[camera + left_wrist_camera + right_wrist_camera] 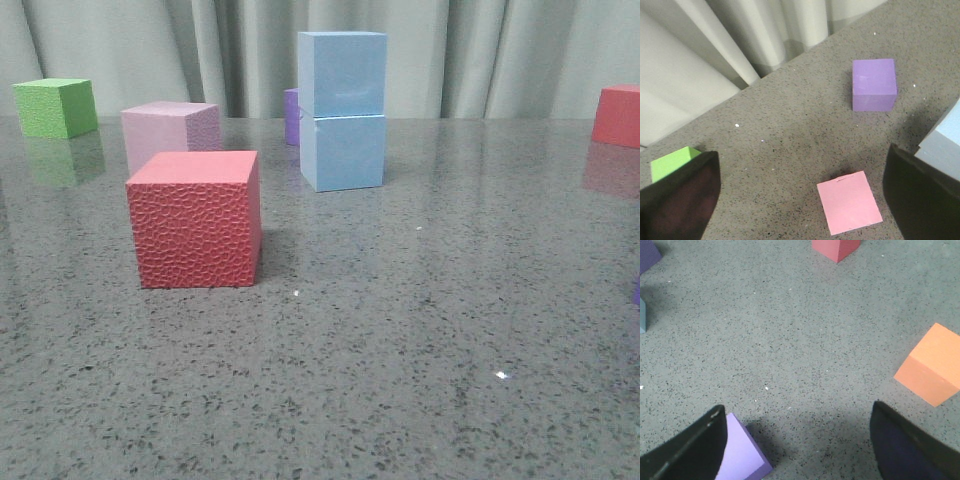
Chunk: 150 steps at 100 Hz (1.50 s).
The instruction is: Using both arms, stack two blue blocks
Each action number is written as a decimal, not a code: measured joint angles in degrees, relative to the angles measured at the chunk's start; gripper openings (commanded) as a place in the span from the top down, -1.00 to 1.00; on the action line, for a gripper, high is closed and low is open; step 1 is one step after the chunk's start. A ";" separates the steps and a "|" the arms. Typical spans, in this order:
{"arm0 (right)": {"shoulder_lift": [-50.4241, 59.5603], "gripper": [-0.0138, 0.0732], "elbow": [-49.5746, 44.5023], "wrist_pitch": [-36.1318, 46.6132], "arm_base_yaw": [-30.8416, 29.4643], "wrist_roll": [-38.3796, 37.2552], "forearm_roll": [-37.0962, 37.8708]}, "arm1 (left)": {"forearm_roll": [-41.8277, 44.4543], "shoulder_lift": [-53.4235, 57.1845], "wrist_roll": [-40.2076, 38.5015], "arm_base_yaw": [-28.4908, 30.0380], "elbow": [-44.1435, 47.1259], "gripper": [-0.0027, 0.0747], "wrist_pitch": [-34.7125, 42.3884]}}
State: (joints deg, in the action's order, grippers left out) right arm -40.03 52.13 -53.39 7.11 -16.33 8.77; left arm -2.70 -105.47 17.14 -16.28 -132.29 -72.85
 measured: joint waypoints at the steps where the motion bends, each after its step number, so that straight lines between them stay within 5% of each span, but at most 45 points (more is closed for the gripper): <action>1: 0.00 -0.65 0.00 0.00 0.00 0.00 0.00 | 0.00 0.11 0.00 0.09 0.00 -0.67 0.00; 41: 0.00 -0.65 0.00 0.00 0.00 0.00 0.00 | 1.48 9.51 -1.74 0.09 10.73 -0.67 0.00; 109: 0.00 -0.65 0.00 -0.19 0.00 0.00 0.00 | 6.27 42.04 -12.83 0.09 60.19 -0.67 21.29; 150: 0.00 -0.65 0.00 -0.32 0.00 0.63 0.00 | 11.20 63.18 -22.87 0.09 82.62 -0.67 26.41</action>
State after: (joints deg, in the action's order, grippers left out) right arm -40.03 52.13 -53.71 7.11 -15.69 8.77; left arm 8.50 -42.29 -5.73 -16.20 -49.67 -46.44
